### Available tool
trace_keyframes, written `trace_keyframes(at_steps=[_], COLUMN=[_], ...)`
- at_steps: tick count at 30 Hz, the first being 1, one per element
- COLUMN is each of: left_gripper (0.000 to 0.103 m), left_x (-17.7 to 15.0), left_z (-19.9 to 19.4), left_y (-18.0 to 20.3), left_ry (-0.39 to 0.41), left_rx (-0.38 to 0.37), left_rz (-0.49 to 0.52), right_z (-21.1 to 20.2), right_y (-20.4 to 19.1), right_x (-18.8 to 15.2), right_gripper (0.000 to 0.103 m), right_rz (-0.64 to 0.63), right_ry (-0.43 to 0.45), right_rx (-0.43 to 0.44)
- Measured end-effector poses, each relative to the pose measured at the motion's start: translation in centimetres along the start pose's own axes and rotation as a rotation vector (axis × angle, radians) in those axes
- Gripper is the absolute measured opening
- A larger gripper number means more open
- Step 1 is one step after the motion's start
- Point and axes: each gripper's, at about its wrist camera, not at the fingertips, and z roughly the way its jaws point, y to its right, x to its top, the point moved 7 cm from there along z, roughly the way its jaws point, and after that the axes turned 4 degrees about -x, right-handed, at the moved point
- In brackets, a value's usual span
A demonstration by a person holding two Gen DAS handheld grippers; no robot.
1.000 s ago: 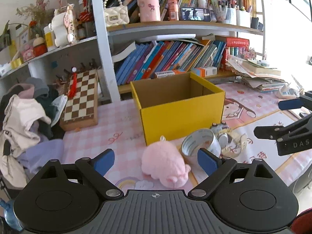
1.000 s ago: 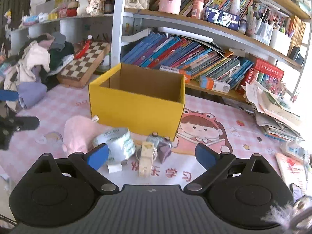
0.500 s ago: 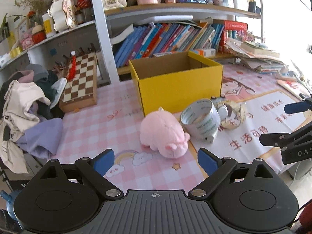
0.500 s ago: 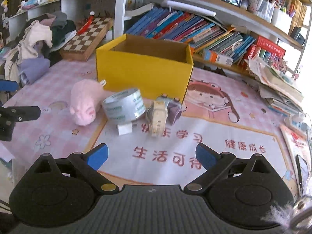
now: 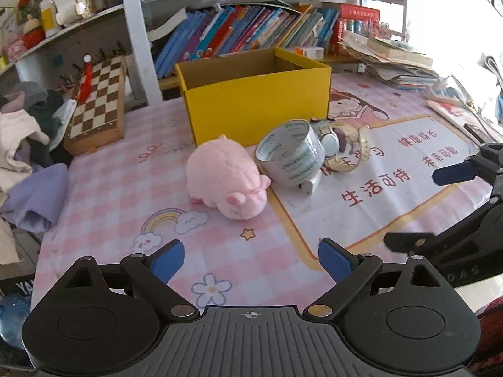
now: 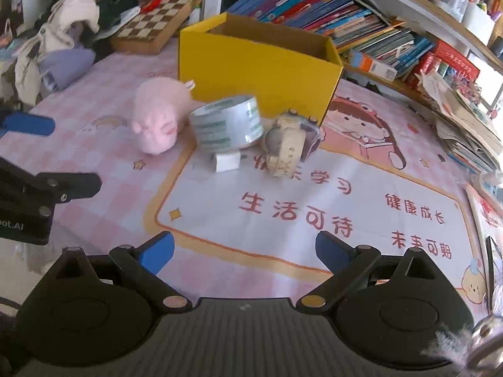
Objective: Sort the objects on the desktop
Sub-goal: 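Move the left tool toward the pink plush pig while the right tool approaches the cream watch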
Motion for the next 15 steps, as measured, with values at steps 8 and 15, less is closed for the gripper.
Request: trace_keyframes(at_steps=[8, 15], left_gripper=[0.094, 0.094], left_x=[0.3, 0.8], left_z=[0.3, 0.5], left_y=[0.0, -0.3], left_ry=[0.000, 0.016], left_rx=[-0.004, -0.003], left_rz=[-0.011, -0.019], right_z=[0.2, 0.3], right_y=[0.6, 0.9], right_x=[0.4, 1.0], right_gripper=[0.096, 0.074], right_rz=[0.019, 0.034], right_ry=[0.003, 0.017], right_rx=[0.001, 0.019])
